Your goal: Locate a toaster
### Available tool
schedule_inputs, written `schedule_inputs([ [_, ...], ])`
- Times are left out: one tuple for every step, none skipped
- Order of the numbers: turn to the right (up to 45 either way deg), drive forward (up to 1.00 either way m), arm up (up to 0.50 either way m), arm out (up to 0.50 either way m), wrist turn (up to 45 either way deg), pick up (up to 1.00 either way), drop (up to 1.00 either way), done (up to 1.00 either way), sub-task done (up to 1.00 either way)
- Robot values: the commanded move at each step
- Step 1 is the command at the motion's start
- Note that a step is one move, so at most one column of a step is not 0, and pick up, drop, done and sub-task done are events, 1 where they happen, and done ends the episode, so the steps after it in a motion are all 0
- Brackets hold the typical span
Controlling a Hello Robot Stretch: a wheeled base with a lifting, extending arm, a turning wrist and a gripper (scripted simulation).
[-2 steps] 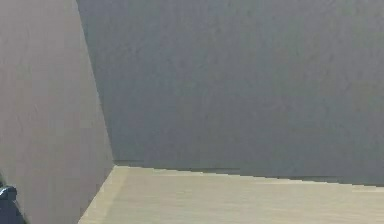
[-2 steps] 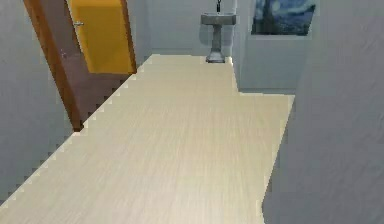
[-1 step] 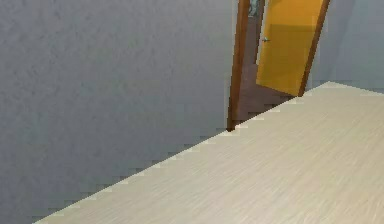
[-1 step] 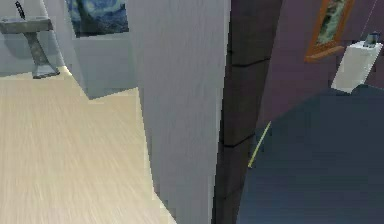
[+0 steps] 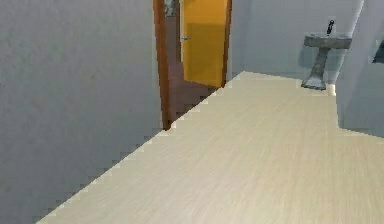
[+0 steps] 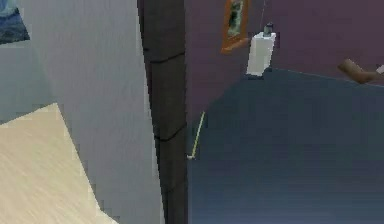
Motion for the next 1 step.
schedule_inputs([
  [0.0, 1.0, 0.0, 0.0, 0.0, 0.0, 0.0, 0.0, 0.0],
])
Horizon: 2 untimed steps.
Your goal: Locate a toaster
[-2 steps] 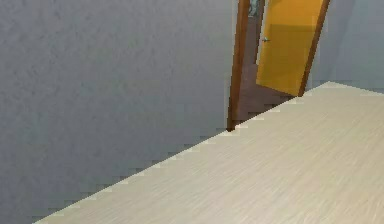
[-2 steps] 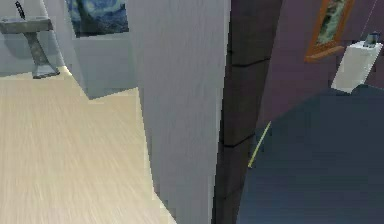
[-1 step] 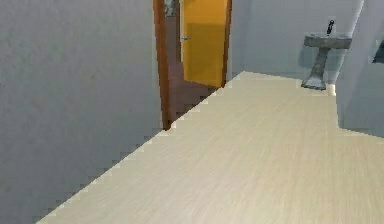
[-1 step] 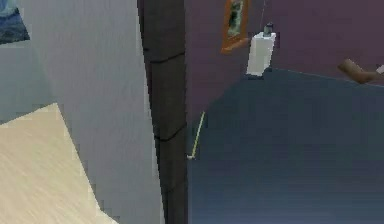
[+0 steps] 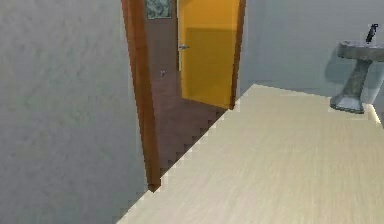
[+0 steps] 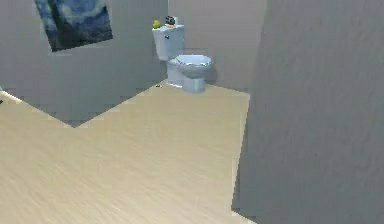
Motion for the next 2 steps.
schedule_inputs([
  [3.0, 0.0, 0.0, 0.0, 0.0, 0.0, 0.0, 0.0, 0.0],
  [9.0, 0.0, 0.0, 0.0, 0.0, 0.0, 0.0, 0.0, 0.0],
])
